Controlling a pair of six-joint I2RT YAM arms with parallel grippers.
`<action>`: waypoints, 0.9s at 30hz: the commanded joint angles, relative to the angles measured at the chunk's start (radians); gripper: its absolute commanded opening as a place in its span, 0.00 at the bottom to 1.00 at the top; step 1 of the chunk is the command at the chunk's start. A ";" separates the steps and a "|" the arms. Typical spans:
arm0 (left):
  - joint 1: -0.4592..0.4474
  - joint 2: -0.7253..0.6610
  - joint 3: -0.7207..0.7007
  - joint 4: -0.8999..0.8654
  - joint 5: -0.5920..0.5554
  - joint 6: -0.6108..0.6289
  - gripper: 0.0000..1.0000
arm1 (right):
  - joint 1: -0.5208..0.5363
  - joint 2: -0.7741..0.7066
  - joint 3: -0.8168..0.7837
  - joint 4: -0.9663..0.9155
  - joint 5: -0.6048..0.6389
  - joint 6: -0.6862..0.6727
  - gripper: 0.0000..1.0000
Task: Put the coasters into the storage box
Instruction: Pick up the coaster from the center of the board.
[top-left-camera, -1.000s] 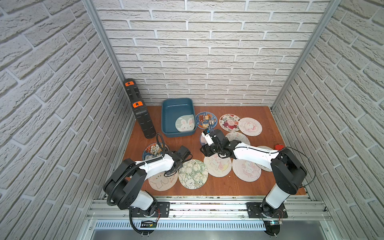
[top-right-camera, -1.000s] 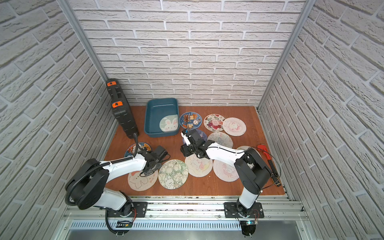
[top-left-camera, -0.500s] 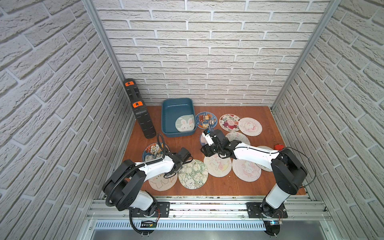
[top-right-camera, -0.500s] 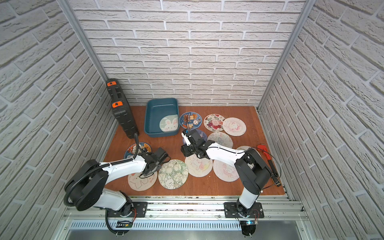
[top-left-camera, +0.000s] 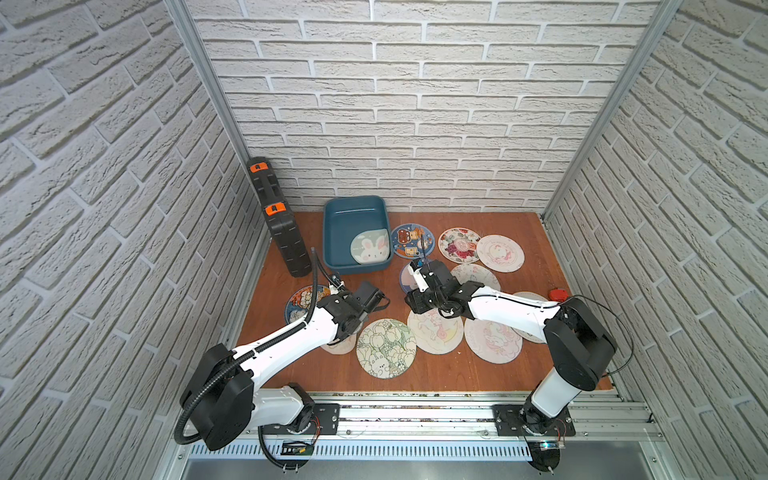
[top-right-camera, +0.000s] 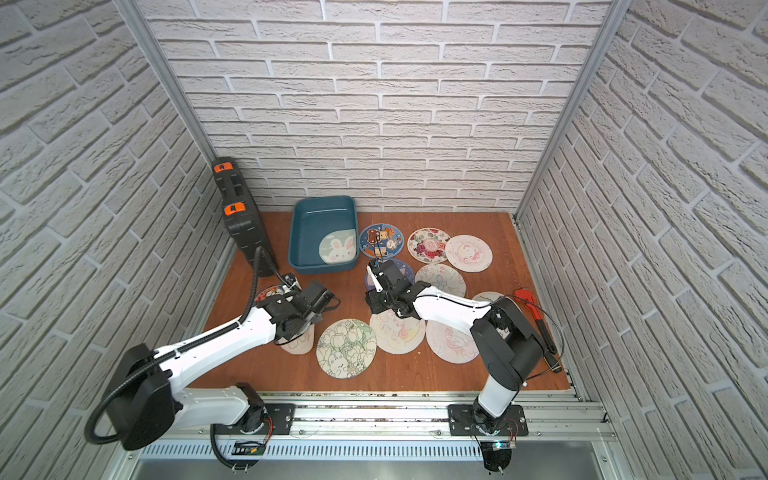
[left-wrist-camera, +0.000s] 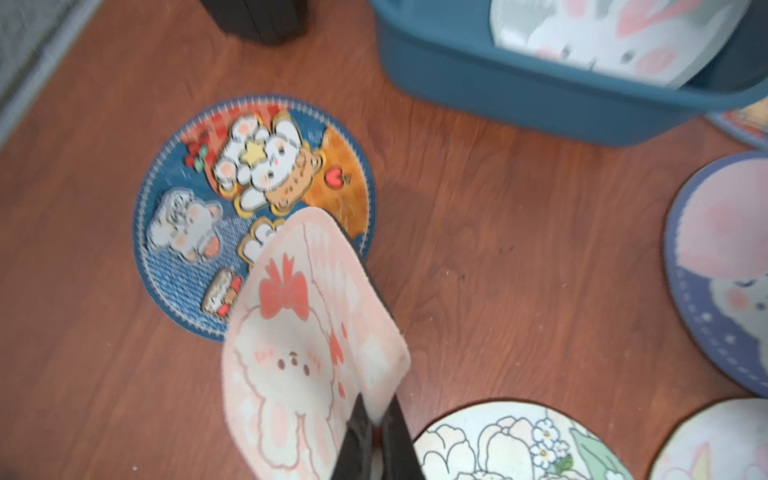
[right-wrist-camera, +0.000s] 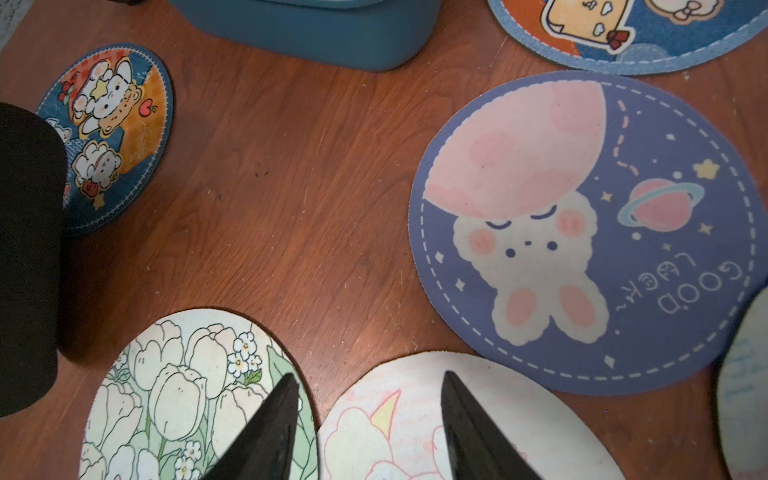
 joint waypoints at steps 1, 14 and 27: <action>-0.004 -0.036 0.043 -0.029 -0.081 0.083 0.00 | 0.002 -0.036 -0.001 -0.016 0.058 0.001 0.56; 0.049 0.083 0.359 0.021 -0.166 0.434 0.00 | -0.026 -0.051 -0.014 -0.024 0.095 0.000 0.56; 0.258 0.294 0.530 0.185 0.003 0.620 0.00 | -0.037 -0.049 -0.033 -0.008 0.084 0.001 0.56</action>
